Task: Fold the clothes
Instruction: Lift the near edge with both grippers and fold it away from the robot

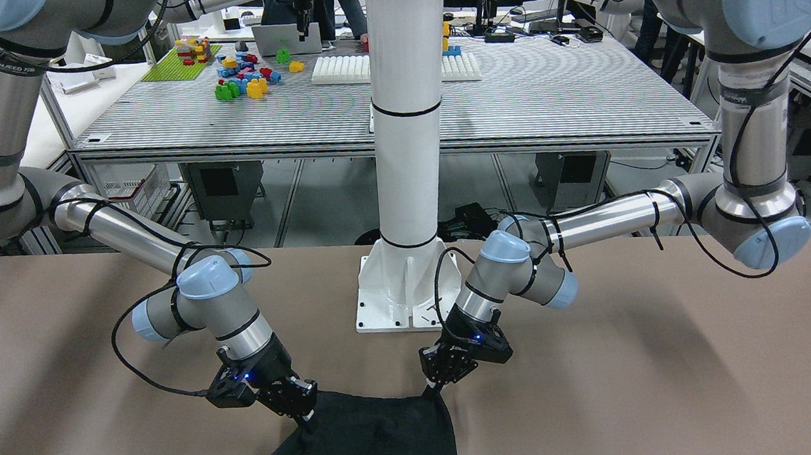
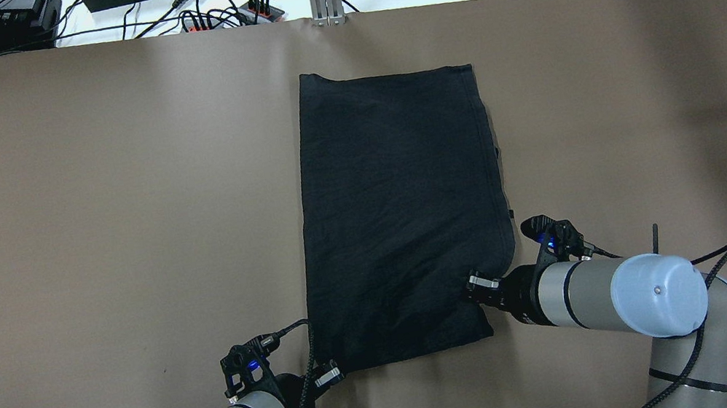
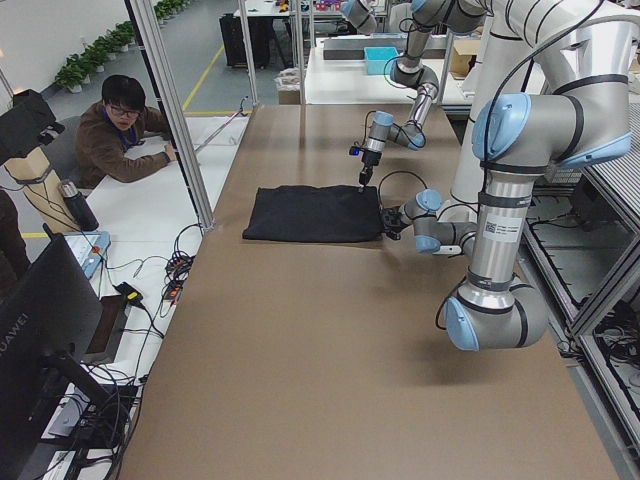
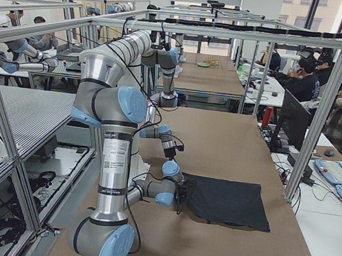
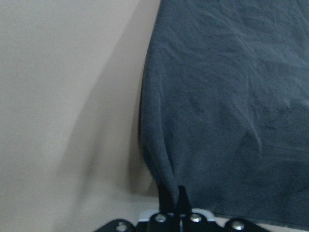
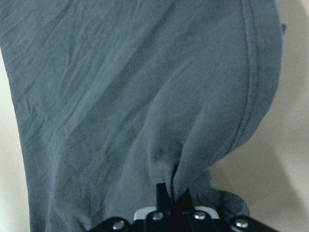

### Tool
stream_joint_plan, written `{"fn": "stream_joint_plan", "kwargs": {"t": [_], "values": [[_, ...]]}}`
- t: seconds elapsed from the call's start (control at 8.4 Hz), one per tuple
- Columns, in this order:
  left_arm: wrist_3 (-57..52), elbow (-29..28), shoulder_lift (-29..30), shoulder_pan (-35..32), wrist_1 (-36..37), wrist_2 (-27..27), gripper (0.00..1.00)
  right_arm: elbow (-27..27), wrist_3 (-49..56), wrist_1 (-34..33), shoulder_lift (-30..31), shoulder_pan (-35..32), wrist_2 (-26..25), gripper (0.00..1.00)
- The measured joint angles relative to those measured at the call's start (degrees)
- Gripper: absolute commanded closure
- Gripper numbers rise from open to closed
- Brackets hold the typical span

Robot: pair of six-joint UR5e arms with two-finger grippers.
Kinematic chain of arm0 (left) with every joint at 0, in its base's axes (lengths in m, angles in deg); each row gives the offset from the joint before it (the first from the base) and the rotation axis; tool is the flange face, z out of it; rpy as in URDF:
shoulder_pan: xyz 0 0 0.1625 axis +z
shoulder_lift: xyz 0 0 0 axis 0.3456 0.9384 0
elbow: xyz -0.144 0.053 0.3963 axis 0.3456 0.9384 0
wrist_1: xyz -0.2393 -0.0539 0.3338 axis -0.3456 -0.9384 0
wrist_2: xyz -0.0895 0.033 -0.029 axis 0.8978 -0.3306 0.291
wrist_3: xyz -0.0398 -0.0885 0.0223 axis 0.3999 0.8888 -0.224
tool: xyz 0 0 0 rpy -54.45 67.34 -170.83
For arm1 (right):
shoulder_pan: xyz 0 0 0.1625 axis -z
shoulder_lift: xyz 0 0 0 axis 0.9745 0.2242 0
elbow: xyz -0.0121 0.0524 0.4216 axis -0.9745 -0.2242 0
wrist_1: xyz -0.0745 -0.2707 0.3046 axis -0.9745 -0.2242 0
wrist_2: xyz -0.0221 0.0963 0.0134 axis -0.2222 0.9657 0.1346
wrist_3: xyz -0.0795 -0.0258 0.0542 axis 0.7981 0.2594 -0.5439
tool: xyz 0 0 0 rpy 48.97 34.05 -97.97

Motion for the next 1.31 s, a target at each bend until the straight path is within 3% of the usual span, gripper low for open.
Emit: {"fn": "stream_joint_plan", "kwargs": {"t": [0.24, 0.6, 0.83, 1.07, 1.31], "values": [[-0.37, 2.33, -0.33, -0.12, 0.3, 0.61, 1.0, 0.96, 0.22, 0.06, 0.79, -0.03, 0.26, 1.0], [-0.78, 10.04, -2.19, -0.59, 2.32, 2.83, 1.0, 7.33, 0.29, 0.02, 4.4, 1.02, 1.75, 1.0], [-0.87, 14.61, -2.5, 0.19, 3.44, 2.93, 1.0, 13.0, 0.06, 0.0, 8.13, 1.79, 6.9, 1.0], [-0.91, 16.85, -2.24, 1.71, 3.68, 2.64, 1.0, 17.39, -0.44, -0.01, 11.02, 2.08, 9.95, 1.0], [-2.45, 17.38, -1.77, 1.39, 3.74, 2.92, 1.0, 17.33, -0.49, -0.19, 11.17, 1.29, 10.43, 1.0]]}}
